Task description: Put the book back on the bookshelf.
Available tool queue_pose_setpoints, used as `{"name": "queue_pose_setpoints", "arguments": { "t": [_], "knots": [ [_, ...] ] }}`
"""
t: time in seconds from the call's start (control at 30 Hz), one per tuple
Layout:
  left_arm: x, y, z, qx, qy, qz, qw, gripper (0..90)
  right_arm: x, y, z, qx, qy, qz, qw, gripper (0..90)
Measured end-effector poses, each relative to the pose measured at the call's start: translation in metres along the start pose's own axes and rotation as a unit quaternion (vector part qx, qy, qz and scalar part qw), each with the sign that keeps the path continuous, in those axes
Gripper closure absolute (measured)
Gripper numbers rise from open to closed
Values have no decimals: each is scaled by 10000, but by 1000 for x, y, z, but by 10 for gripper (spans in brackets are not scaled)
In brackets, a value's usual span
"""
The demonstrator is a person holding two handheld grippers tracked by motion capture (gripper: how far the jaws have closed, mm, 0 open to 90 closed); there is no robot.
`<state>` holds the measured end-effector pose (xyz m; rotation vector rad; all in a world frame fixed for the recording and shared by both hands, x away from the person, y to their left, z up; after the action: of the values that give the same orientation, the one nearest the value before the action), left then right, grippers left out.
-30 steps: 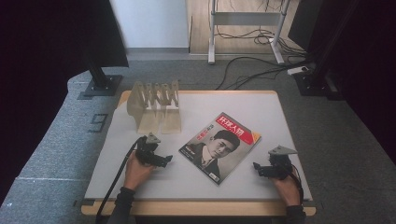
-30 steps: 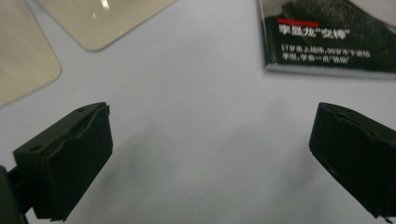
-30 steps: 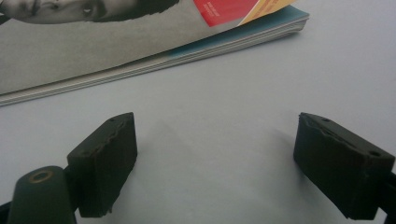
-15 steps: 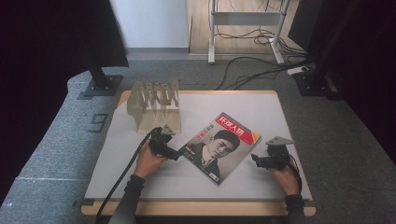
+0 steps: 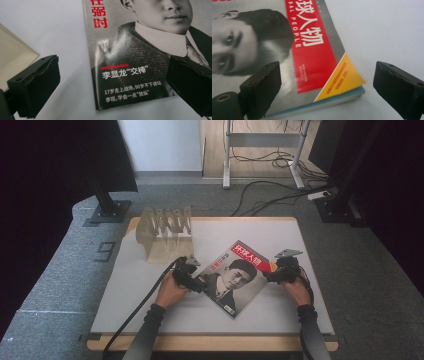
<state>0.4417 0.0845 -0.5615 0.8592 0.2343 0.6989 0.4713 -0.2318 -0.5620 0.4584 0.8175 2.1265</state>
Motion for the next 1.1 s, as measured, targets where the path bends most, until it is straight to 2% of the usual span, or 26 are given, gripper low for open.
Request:
{"name": "queue_pose_setpoints", "arguments": {
  "t": [0.07,0.17,0.23,0.3,0.37,0.4,0.7,0.77,1.1],
  "knots": [
    [-4,-8,-2,1,-10,-86,10000,0,-4,-6,1,53,10,30,10000,68],
    [-8,-13,-4,63,-86,-136,9999,0,-8,-15,0,140,-52,205,9997,67],
    [-13,-16,-5,75,-36,-239,9997,0,-8,-19,-2,169,-77,318,9993,72],
    [-17,-16,-5,48,-77,-277,9996,0,-6,-20,-3,86,-190,520,9984,97],
    [-20,-16,-5,34,-96,-311,9995,0,-5,-20,-4,44,-174,532,9984,106],
    [-24,-15,-5,50,-89,-244,9996,0,-3,-18,-5,32,-153,588,9981,108],
    [-33,-9,-10,122,-71,-197,9997,0,4,-14,-10,23,-119,571,9983,109],
    [-37,-7,-13,120,-76,-203,9997,0,9,-10,-14,3,-105,573,9983,109],
    [-65,16,-36,153,-177,-283,9993,0,33,5,-31,-71,6,629,9980,104]
  ]
}}
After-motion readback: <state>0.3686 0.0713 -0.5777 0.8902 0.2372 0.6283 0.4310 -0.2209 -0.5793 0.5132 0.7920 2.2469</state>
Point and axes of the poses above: each handheld gripper's, and its own axes: y roughly backward along the jaws, z roughly out of its top, x roughly to its left, the point moved 7 cm from there along -y, roughly forward along the jaws, and after that the axes turned 8 degrees about z, right-handed, at the moved point
